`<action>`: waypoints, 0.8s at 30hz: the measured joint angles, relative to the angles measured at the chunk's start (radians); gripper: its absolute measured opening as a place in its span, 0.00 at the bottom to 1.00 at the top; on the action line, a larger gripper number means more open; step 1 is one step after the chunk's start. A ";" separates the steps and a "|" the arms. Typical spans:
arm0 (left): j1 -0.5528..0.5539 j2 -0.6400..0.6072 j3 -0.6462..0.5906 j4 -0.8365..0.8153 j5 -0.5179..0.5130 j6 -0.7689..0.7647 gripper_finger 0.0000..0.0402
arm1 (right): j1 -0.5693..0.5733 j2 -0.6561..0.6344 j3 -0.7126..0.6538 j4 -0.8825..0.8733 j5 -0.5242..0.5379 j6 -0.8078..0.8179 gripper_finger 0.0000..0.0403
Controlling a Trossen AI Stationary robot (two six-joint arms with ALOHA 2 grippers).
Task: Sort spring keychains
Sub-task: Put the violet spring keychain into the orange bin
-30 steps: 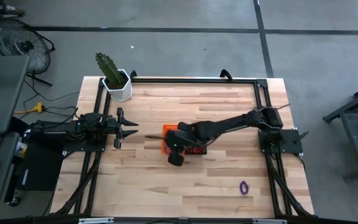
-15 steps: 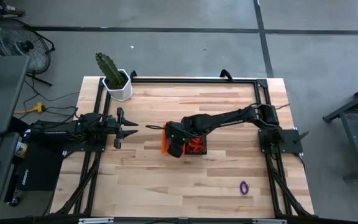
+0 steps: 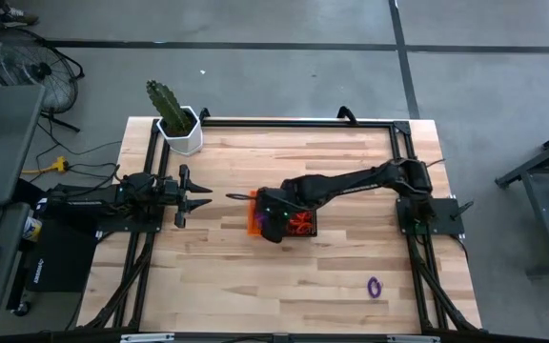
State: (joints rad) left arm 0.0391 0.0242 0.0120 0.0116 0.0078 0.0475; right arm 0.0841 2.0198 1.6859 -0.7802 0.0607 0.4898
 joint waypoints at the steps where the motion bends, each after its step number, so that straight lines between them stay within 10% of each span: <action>1: 0.000 0.000 0.000 0.000 0.000 0.000 0.30 | 0.009 -0.011 0.000 -0.025 0.000 0.002 0.35; 24: 0.000 0.000 0.000 0.000 0.000 0.000 0.30 | 0.380 -0.071 -0.024 -0.689 -0.095 0.795 0.43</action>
State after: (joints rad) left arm 0.0391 0.0244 0.0120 0.0116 0.0080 0.0471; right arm 0.4644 1.9493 1.6616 -1.4688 -0.0346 1.2844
